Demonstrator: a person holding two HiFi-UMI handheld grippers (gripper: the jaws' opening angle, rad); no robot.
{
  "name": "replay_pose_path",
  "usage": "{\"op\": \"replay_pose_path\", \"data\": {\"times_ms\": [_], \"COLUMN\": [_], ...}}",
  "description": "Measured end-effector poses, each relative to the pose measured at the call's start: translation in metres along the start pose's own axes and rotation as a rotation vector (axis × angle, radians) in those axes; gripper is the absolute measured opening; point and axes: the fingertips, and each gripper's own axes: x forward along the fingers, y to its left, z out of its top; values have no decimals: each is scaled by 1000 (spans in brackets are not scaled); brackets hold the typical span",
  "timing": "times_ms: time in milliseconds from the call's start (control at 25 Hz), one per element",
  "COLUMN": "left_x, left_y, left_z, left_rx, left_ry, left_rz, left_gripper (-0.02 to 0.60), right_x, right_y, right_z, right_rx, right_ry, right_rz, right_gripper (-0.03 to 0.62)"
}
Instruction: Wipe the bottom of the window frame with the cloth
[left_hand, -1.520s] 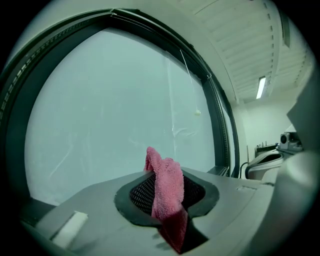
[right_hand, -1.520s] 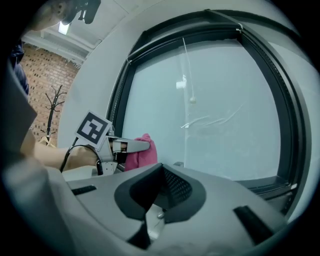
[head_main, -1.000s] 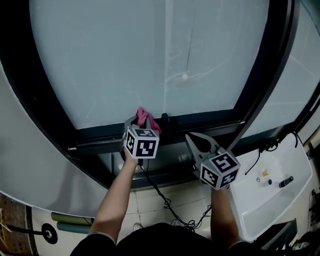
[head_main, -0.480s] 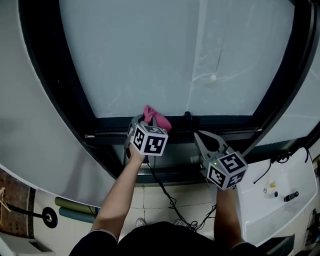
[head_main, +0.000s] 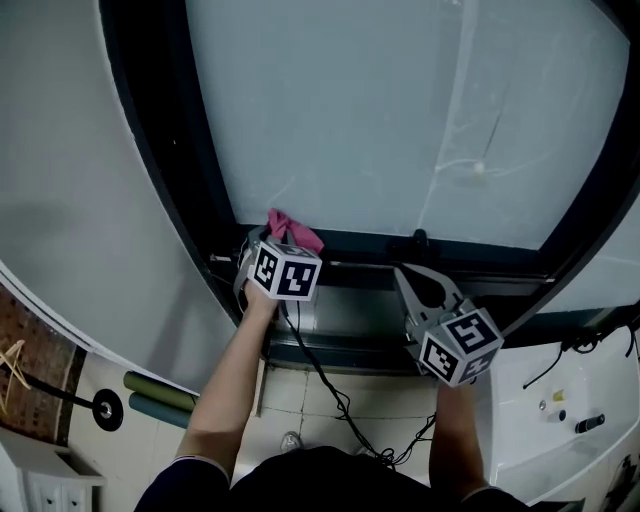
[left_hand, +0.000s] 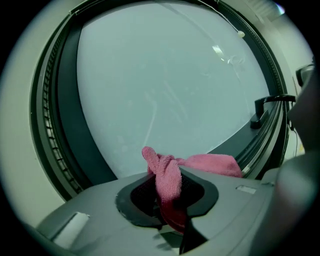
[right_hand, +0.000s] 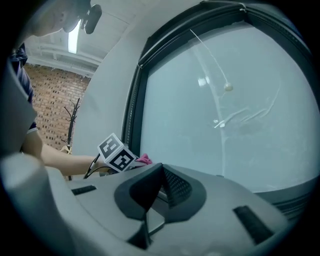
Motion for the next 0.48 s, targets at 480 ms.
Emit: {"op": "replay_pose_path", "data": {"times_ms": [480], "left_x": [0], "left_y": [63], "left_z": [-26], "left_rx": [20], "left_ry": [81], "left_rz": [148], "left_gripper": [84], "right_x": [17], "right_y": [30], "right_z": [10], "right_rx": [-3], "right_ry": [-44], "right_rz": [44], "right_gripper": [2]}}
